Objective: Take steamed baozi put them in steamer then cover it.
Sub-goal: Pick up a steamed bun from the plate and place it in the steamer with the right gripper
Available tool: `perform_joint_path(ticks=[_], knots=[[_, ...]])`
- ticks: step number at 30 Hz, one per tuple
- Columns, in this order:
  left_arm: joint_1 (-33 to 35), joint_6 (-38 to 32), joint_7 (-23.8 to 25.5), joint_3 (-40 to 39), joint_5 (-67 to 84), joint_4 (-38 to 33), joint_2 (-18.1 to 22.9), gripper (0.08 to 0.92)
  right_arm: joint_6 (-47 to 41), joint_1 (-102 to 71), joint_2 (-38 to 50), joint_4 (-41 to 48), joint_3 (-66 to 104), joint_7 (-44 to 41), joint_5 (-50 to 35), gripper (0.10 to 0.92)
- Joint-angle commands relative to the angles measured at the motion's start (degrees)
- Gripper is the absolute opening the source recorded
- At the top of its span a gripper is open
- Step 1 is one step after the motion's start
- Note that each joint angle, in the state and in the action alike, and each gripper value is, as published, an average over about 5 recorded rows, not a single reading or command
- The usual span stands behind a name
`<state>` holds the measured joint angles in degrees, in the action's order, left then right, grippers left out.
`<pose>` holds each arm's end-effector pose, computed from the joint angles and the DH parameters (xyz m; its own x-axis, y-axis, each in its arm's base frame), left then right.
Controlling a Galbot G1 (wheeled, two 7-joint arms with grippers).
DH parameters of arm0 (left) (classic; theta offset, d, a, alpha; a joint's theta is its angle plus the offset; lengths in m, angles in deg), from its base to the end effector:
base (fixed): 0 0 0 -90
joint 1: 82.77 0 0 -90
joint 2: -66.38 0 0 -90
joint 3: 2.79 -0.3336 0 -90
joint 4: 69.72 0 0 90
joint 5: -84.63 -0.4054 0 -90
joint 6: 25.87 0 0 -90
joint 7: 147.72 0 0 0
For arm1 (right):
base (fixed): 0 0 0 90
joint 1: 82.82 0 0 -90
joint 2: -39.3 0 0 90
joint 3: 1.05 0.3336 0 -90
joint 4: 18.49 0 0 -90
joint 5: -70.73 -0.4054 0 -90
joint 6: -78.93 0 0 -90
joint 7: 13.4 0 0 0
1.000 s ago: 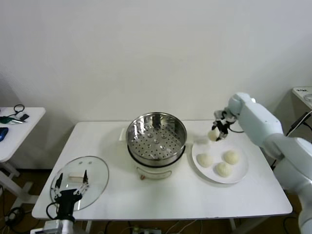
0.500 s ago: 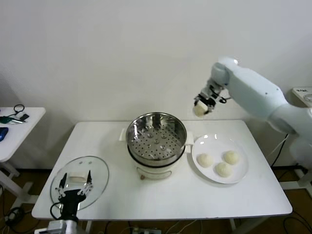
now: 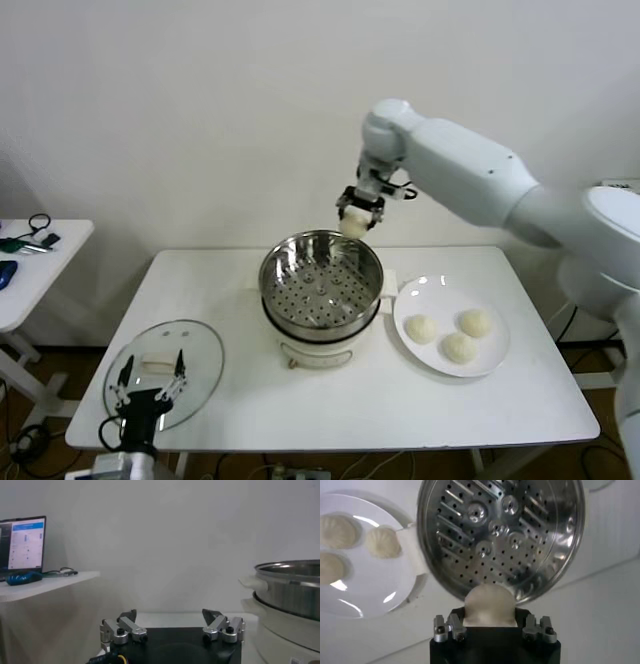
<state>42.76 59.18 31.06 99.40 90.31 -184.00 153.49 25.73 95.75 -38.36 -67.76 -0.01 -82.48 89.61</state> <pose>0.1994 0.0863 -0.3424 -0.9780 -0.1887 0.0888 -0.1831 0.9808 0.0678 0.6499 0.1722 -0.0106 -0.2684 -0.1088 0.9571 -0.2140 -0.9620 -0.1694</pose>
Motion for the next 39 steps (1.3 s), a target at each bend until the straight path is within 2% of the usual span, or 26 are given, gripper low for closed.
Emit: perform_joint_path(ticks=[1, 10, 24, 32, 39], knots=[[0.1, 0.2, 0.0, 0.0, 0.2, -0.3, -0.2, 0.823, 3.8, -4.1, -5.4, 0.3, 0.8, 0.7, 7.5, 0.662], [-0.2, 0.1, 0.2, -0.1, 0.3, 0.1, 0.0, 0.823, 7.4, -10.9, -8.0, 3.5, 5.2, 3.9, 20.8, 0.669], [-0.2, 0.3, 0.1, 0.3, 1.6, 0.2, -0.4, 0.823, 8.7, -13.6, -9.0, 6.8, 8.2, 6.4, 27.0, 0.681], [0.1, 0.4, -0.1, 0.5, 1.1, -0.3, -0.1, 0.823, 8.1, -14.0, -8.6, 6.1, 9.6, 6.6, 27.3, 0.815], [0.5, 0.2, -0.3, 0.8, 0.1, -0.3, -0.1, 0.823, 8.0, -11.0, -5.6, 2.2, 9.8, 4.3, 22.9, 0.823]])
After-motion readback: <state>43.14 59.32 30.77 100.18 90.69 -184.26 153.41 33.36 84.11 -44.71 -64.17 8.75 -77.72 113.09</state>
